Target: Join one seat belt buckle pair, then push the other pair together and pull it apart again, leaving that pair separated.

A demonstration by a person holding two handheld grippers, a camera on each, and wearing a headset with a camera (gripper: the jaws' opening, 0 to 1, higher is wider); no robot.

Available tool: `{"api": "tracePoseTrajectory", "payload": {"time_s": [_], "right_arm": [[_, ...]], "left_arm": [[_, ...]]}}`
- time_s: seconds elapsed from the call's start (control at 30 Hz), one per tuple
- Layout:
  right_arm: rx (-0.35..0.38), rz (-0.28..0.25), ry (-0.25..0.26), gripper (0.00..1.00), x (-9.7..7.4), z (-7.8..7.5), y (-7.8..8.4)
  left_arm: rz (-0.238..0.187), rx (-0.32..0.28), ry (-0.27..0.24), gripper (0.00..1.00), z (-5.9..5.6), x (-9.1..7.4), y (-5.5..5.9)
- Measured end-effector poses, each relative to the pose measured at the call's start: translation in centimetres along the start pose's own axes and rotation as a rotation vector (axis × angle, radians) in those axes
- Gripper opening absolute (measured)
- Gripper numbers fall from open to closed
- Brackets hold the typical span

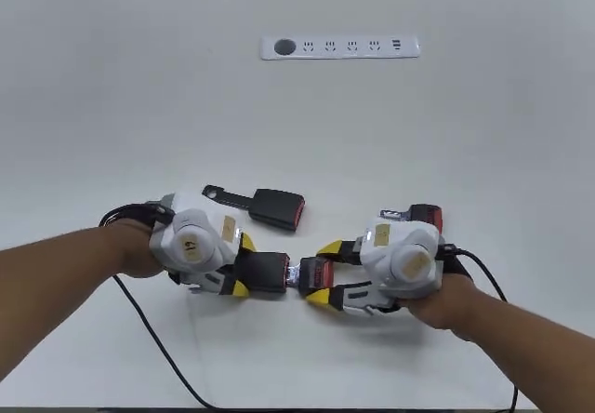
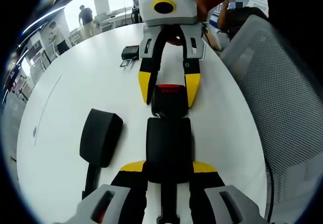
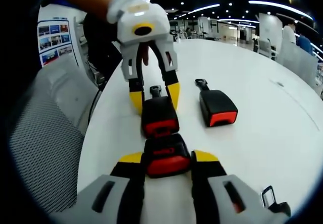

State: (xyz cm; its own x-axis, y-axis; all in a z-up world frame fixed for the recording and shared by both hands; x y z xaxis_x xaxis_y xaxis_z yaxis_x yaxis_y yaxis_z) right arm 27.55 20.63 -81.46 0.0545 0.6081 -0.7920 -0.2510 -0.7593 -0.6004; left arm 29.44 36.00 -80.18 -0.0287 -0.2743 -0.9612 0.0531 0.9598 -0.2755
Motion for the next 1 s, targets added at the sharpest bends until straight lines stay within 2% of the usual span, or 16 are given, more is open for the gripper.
{"api": "tracePoseTrajectory", "payload": {"time_s": [0.47,0.73,0.87,1.0], "right_arm": [[0.014,0.022,0.008,0.36,0.23,-0.51,-0.6],[-0.002,0.034,0.005,0.36,0.38,-0.34,-0.77],[-0.022,0.054,0.006,0.36,0.43,-0.31,-1.0],[-0.028,0.044,0.007,0.36,0.46,-0.26,-0.89]], "left_arm": [[-0.009,-0.013,-0.001,0.33,0.01,-0.05,0.15],[-0.03,-0.023,-0.003,0.33,-0.04,-0.04,0.21],[-0.054,-0.034,-0.008,0.33,-0.13,-0.07,0.39],[-0.071,-0.037,-0.009,0.33,-0.13,-0.06,0.54]]}}
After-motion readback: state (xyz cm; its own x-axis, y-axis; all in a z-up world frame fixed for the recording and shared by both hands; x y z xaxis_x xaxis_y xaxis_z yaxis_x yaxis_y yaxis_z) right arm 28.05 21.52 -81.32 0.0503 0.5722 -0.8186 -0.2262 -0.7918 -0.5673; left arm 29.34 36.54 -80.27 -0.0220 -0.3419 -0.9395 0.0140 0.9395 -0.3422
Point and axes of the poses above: the centre of the closed fingertips' face, and the gripper's own axes: x roughly forward along the fingers, z roughly to its left, y roughly out of its underside, the point moved 7 cm from there along -x, roughly backward along the fingers, and after that the axes turned 14 degrees about z, right-handed, at the moved point
